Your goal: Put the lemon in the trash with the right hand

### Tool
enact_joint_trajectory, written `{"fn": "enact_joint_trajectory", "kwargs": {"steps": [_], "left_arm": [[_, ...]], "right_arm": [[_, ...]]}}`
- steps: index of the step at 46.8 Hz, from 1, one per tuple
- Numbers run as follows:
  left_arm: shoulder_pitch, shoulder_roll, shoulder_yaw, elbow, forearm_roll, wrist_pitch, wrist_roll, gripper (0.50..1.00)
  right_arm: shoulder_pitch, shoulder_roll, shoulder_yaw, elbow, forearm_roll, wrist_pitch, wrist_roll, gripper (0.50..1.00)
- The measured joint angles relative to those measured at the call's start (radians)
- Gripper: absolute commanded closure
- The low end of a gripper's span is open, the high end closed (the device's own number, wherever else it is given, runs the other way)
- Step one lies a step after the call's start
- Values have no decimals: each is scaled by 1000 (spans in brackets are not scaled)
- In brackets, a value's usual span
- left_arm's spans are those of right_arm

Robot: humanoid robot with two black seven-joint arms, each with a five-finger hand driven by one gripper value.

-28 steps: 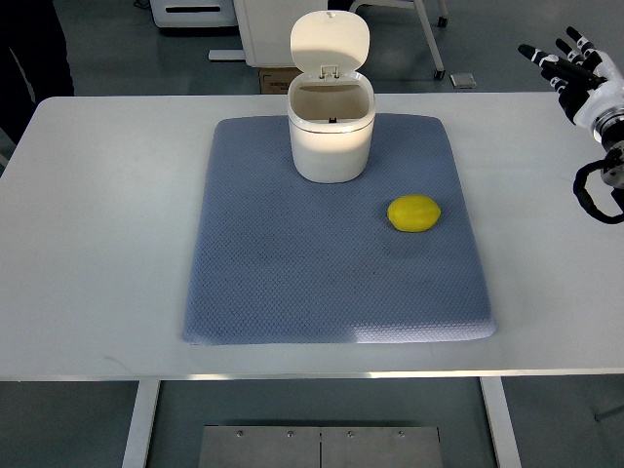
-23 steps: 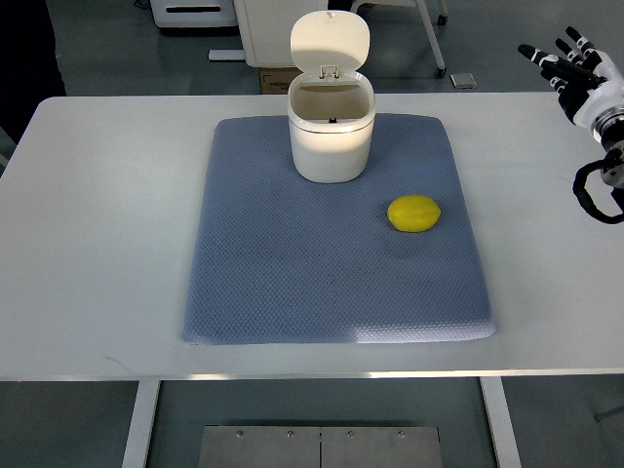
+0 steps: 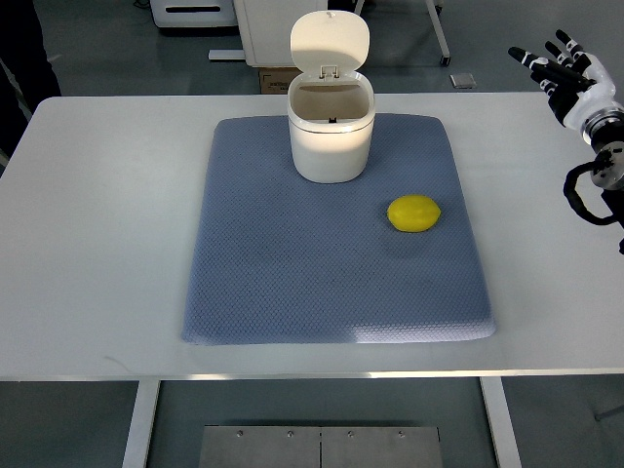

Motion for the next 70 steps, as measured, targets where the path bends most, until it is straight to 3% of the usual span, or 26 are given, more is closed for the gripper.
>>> {"fn": "enact_joint_trajectory", "kwargs": {"steps": [18,51,70], "left_arm": [[0,0,0,0,0,0,0,500],[0,0,0,0,0,0,0,500],[0,0,0,0,0,0,0,500]], "right_arm": [[-67,-9,-2,-13,0,-5,0,500],[-25,4,0,-12,0,-1,3,500],[-59,24,-4,-74,0,-51,12,500]]}}
